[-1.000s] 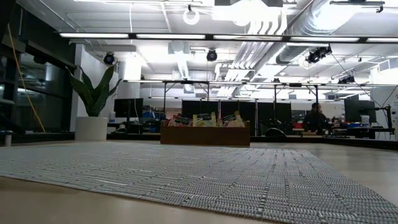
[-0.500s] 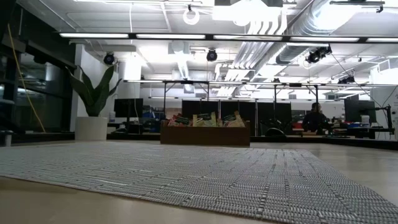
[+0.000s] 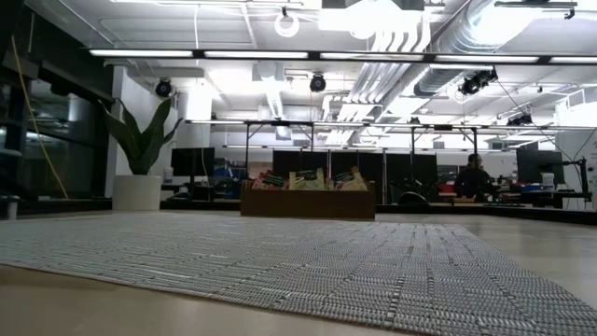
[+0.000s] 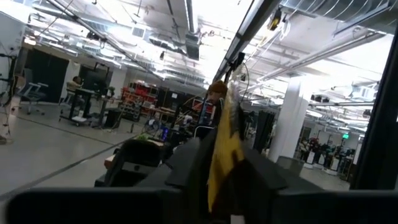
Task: Pick & Place Tea
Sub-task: Put the orange tea bag into the right section of the wooden organizer
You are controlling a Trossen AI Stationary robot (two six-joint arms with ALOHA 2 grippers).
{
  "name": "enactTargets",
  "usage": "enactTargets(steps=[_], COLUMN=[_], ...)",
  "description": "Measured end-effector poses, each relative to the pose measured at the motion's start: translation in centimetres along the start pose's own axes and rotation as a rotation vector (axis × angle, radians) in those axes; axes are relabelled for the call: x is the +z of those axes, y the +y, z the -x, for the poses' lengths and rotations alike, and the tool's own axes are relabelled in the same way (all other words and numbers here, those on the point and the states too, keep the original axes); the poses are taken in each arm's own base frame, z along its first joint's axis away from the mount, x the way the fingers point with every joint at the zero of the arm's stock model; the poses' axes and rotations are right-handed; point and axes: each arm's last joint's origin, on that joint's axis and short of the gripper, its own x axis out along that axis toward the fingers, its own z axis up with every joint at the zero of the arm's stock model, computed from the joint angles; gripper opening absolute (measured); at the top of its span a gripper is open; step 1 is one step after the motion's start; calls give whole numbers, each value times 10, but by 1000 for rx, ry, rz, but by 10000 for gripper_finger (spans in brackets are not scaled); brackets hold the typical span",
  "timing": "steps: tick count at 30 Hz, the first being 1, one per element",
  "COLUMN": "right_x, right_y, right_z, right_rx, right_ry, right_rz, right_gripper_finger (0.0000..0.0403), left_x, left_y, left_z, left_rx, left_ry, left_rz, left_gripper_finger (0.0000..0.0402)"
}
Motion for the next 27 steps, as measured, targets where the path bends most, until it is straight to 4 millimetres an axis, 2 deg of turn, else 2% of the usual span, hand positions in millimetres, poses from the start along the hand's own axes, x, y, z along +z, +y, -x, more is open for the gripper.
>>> enactTargets(steps=[3, 5, 12, 16, 20, 27], right_x=[0, -1, -1, -1, 0, 13], right_y=[-2, -2, -2, -1, -1, -1], right_z=[0, 0, 0, 0, 1, 7], right_rx=[-4, -5, -5, 1, 27, 34], right_ry=[3, 7, 10, 14, 31, 72], right_rz=[-1, -1, -1, 0, 7, 49], right_gripper_finger=[0, 0, 1, 15, 45, 120], left_x=[0, 1, 1, 1, 0, -2], left_y=[2, 2, 2, 2, 3, 3], left_z=[0, 0, 0, 0, 0, 0], left_rx=[9, 13, 28, 28, 29, 25], left_ry=[-3, -4, -8, -7, -4, 25], left_rz=[-2, -1, -2, -2, -3, -8], left_gripper_finger=[30, 11, 3, 2, 1, 1])
